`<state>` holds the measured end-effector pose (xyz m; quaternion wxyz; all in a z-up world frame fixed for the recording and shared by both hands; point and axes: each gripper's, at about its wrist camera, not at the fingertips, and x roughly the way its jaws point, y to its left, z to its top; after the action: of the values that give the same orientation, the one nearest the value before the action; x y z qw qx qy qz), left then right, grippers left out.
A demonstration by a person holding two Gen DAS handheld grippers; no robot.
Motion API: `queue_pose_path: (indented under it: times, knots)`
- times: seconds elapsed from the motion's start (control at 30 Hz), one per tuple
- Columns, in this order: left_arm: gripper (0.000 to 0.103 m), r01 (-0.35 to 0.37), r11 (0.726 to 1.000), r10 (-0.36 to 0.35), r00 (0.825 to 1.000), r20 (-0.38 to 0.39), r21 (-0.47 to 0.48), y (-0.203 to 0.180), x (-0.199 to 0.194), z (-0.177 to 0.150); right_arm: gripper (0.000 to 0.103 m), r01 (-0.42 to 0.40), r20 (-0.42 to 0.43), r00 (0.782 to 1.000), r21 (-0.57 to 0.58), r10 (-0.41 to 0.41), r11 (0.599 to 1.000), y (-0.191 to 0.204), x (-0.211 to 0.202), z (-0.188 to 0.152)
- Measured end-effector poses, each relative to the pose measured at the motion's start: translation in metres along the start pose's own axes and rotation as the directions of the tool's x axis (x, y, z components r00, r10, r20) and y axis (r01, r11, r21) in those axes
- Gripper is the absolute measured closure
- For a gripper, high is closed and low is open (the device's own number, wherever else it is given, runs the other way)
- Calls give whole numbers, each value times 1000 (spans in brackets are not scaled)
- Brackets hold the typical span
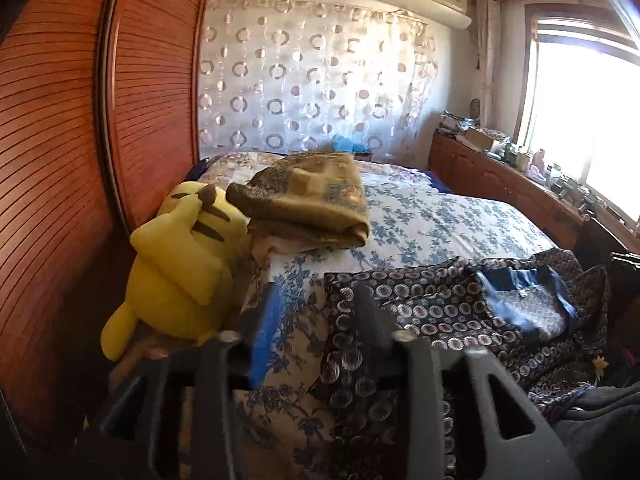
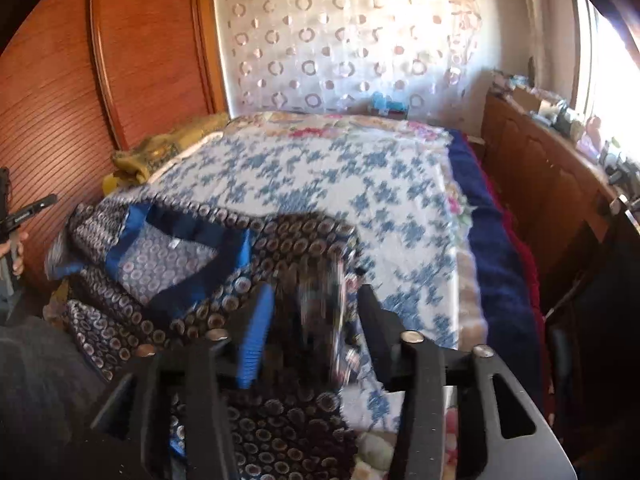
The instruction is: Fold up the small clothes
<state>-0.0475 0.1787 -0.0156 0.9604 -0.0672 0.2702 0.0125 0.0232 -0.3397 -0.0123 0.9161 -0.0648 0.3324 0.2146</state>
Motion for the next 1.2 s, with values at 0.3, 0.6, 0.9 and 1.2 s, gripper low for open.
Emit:
queue_pose_path:
  times: [0.3, 0.6, 0.9, 1.2]
  knots:
    - [51, 30, 999, -28, 997, -69, 30, -14, 27, 6, 33, 45, 26, 999, -16, -45, 999, -4, 11, 23]
    - [51, 13, 1000, -10, 990, -139, 25, -6, 74, 19, 32, 50, -42, 998, 25, -49, 998, -26, 77, 41]
    - [51, 30, 999, -17, 961, -275, 45, -5, 125, 21, 32, 28, -147, 989, 62, -19, 998, -40, 133, 35]
    - [51, 59, 995, -29, 938, -346, 76, -13, 150, 4, 31, 1, -213, 977, 91, 18, 996, -46, 152, 26]
